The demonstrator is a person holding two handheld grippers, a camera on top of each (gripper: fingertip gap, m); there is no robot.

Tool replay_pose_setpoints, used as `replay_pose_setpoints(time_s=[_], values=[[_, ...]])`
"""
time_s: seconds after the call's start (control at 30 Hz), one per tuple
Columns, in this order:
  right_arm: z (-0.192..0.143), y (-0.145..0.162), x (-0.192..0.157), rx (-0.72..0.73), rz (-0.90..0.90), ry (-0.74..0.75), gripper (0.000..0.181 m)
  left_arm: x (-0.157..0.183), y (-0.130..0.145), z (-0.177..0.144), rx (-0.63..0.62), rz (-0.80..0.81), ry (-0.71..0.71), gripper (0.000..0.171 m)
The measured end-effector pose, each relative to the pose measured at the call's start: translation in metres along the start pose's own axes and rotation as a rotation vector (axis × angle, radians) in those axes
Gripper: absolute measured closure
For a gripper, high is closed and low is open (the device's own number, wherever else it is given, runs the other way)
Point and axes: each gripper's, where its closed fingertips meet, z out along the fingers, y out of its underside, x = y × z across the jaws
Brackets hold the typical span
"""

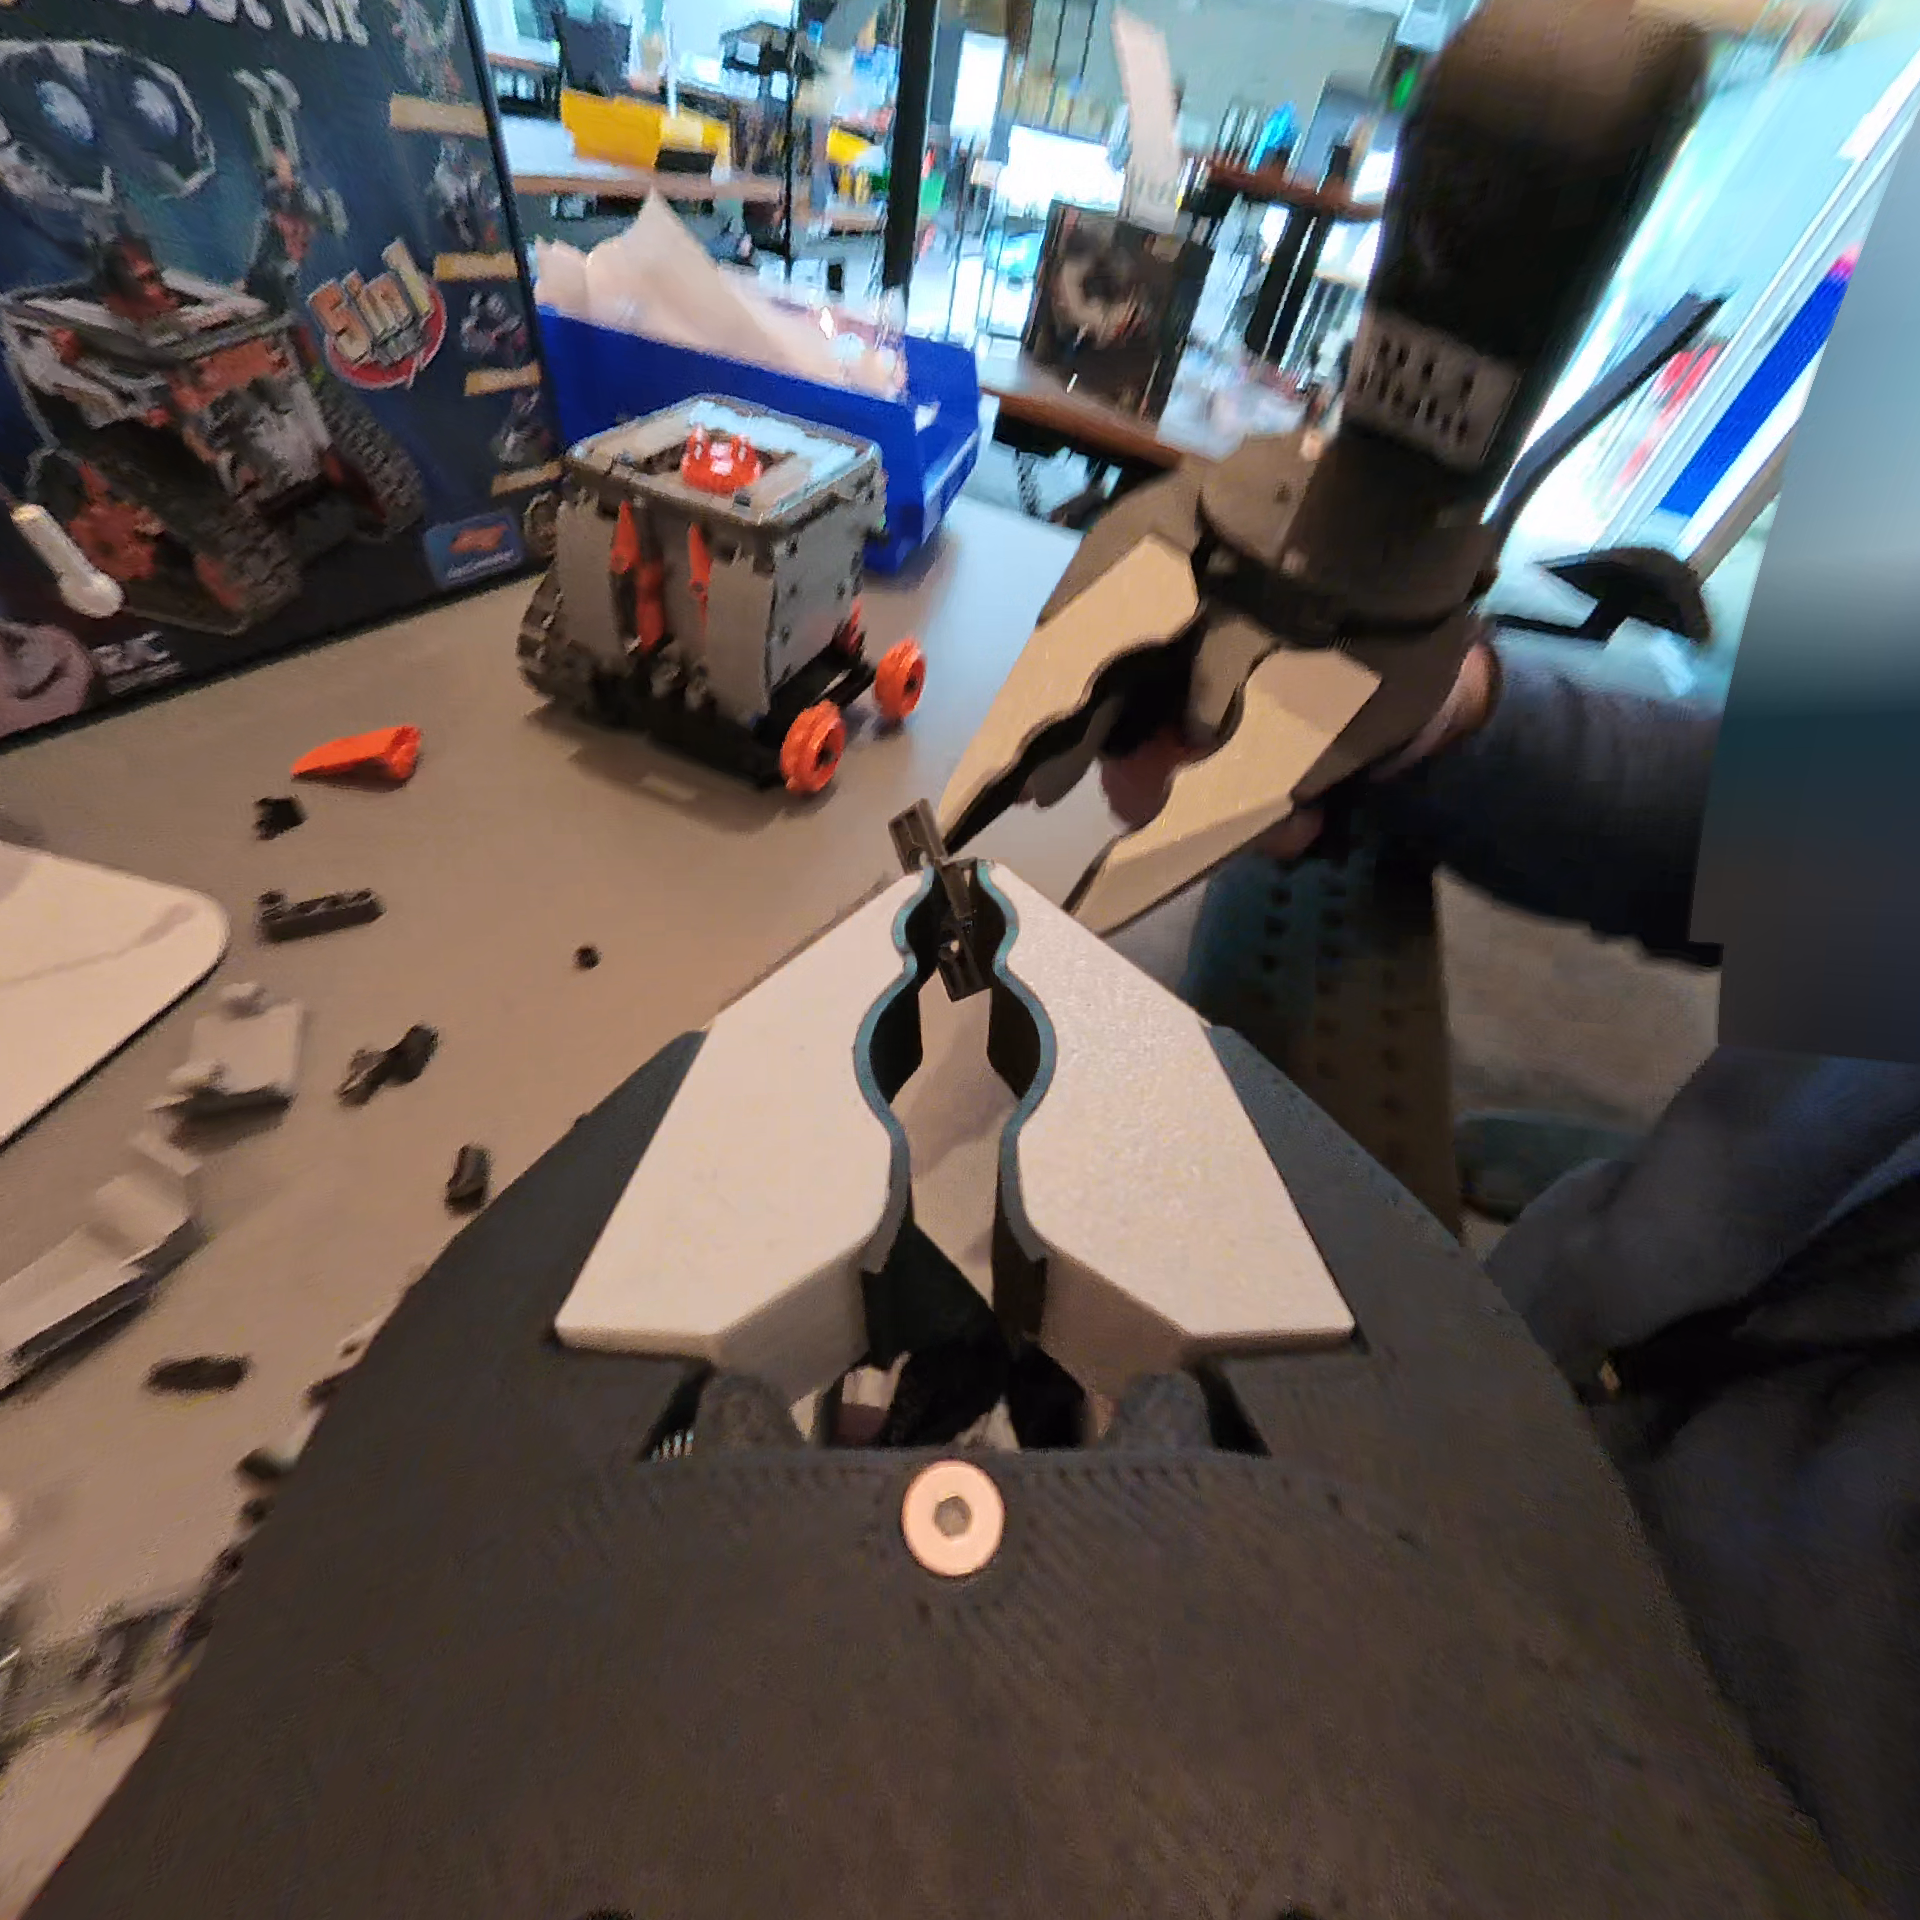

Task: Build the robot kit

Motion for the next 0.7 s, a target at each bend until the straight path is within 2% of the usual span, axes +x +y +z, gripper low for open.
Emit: replay_pose_setpoints(time_s=[0.1,0.27,0.43,0.53,0.57,0.7], values=[[-0.004,-0.009,0.002,0.068,0.074,0.016,0.152,0.010,-0.009,0.014,0.074,-0.074,0.067,0.167],[-0.014,-0.021,0.003,0.187,0.254,-0.063,0.153,0.017,-0.019,0.028,0.148,-0.095,0.117,0.167],[-0.018,-0.023,0.005,0.246,0.396,-0.143,0.159,0.021,-0.028,0.033,0.209,-0.117,0.147,0.166],[-0.021,-0.024,0.007,0.269,0.415,-0.152,0.162,0.022,-0.030,0.036,0.221,-0.103,0.144,0.166],[-0.022,-0.022,0.008,0.261,0.407,-0.147,0.168,0.023,-0.029,0.038,0.220,-0.097,0.147,0.166],[-0.031,-0.015,0.011,0.204,0.344,-0.144,0.171,0.026,-0.027,0.044,0.187,-0.044,0.142,0.167]])
